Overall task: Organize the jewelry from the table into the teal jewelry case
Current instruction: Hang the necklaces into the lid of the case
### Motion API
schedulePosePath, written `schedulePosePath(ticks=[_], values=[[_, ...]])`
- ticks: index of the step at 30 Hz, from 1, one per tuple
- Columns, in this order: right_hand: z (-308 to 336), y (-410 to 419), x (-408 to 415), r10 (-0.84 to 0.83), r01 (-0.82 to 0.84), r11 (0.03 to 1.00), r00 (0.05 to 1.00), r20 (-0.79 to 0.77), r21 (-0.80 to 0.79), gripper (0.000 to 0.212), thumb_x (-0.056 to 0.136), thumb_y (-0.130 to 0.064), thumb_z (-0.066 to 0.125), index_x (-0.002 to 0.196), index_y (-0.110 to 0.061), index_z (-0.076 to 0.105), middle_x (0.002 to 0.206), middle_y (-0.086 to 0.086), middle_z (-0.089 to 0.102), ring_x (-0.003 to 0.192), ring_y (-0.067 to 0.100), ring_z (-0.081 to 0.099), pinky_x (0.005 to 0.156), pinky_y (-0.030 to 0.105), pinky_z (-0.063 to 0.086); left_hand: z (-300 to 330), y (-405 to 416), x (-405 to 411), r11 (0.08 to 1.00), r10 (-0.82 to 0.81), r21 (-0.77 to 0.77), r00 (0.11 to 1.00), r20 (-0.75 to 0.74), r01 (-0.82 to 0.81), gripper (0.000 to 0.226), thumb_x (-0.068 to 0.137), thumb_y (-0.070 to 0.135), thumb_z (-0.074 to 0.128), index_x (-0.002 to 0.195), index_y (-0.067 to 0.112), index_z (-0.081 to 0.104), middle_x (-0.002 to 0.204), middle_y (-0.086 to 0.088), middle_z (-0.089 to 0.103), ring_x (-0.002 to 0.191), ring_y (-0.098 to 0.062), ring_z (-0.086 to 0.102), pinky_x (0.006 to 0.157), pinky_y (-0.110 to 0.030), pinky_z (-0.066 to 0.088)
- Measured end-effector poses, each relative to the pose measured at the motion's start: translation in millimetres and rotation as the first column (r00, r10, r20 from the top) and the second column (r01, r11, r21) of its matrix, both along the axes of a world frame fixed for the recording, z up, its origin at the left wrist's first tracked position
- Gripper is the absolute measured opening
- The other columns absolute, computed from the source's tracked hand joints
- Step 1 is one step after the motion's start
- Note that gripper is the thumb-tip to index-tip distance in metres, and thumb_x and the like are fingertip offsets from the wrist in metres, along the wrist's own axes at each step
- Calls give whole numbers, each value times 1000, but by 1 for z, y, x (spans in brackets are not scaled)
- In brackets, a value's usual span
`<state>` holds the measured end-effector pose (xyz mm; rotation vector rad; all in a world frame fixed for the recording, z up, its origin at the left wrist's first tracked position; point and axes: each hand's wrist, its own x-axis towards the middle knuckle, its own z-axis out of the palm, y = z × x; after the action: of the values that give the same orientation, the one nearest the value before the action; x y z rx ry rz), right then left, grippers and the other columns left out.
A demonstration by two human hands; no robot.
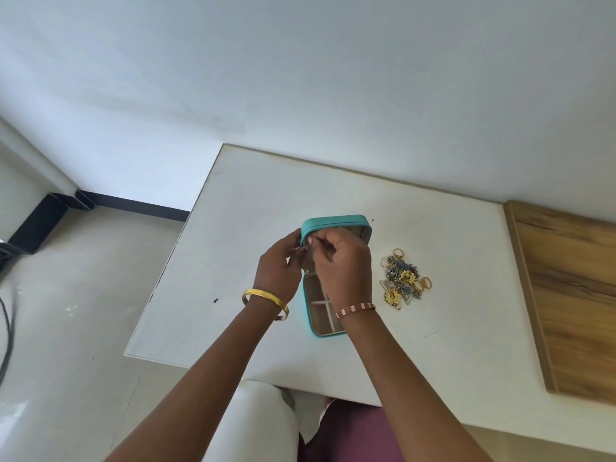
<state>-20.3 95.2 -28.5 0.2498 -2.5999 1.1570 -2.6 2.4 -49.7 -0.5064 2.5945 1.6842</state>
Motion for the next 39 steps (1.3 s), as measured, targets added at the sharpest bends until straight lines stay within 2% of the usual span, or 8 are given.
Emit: schedulePosePath(ticks=[5, 12, 19, 24, 29, 30, 34, 39], values=[[-9, -7, 3, -94, 103, 993, 986, -137, 58, 4, 75, -7, 70, 73, -5, 67, 69, 7, 66, 64, 23, 62, 57, 29, 55, -4, 6, 4, 1000, 23, -20, 1000, -1, -23, 40, 91, 2, 42, 127, 16, 53, 117, -8, 64, 103, -27, 60, 96, -37, 48], [-16, -11, 11, -214, 210, 977, 961, -172, -41, 4, 74, -6, 71, 77, -5, 69, 70, 8, 69, 64, 25, 65, 58, 33, 57, -5, 13, 4, 998, 57, -5, 998, -15, -57, 37, 92, 4, 44, 127, 15, 54, 117, -5, 64, 101, -20, 59, 92, -28, 47], [-22, -20, 14, -346, 338, 902, 938, 18, -270, 9, 76, -12, 69, 83, -7, 72, 75, 10, 71, 67, 26, 66, 62, 38, 58, 1, 15, 9, 998, 61, 9, 998, -18, -60, 38, 92, 3, 43, 126, 16, 54, 114, -5, 64, 99, -20, 59, 90, -28, 48], [-14, -22, 14, -401, 453, 803, 892, 210, -388, 8, 76, -9, 72, 84, -9, 72, 75, -2, 69, 64, -2, 59, 63, 11, 45, 3, 16, 12, 997, 75, -4, 997, -11, -75, 39, 92, 1, 42, 126, 15, 54, 115, -6, 64, 98, -19, 58, 86, -21, 42], [-6, -16, 9, -372, 500, 757, 859, 351, -421, 9, 75, -7, 72, 84, -5, 72, 74, -5, 65, 65, -3, 59, 60, 2, 42, 0, 15, 12, 997, 76, -1, 997, -26, -76, 43, 88, -3, 44, 125, 16, 56, 110, -7, 66, 98, -22, 59, 83, -21, 42], [-5, -14, 7, -361, 509, 742, 852, 379, -436, 10, 74, -6, 73, 84, -5, 72, 74, -3, 66, 65, -2, 59, 62, 3, 44, 0, 14, 12, 997, 78, 1, 997, -29, -78, 43, 88, -3, 44, 125, 16, 56, 110, -8, 66, 98, -23, 59, 84, -22, 43], [-6, -6, 4, -337, 532, 724, 829, 447, -440, 14, 72, -8, 75, 85, -4, 72, 81, 6, 71, 75, 16, 66, 74, 25, 53, 0, 15, 13, 996, 92, 11, 995, -33, -92, 41, 88, -2, 46, 124, 15, 56, 112, -8, 66, 101, -25, 59, 85, -22, 42], [-9, -1, 6, -314, 504, 763, 836, 450, -404, 16, 74, -9, 74, 88, -2, 73, 86, 10, 73, 77, 18, 67, 74, 27, 54, 1, 16, 14, 995, 97, 12, 995, -27, -96, 40, 90, 0, 45, 126, 15, 54, 115, -8, 65, 104, -24, 58, 85, -20, 40]])
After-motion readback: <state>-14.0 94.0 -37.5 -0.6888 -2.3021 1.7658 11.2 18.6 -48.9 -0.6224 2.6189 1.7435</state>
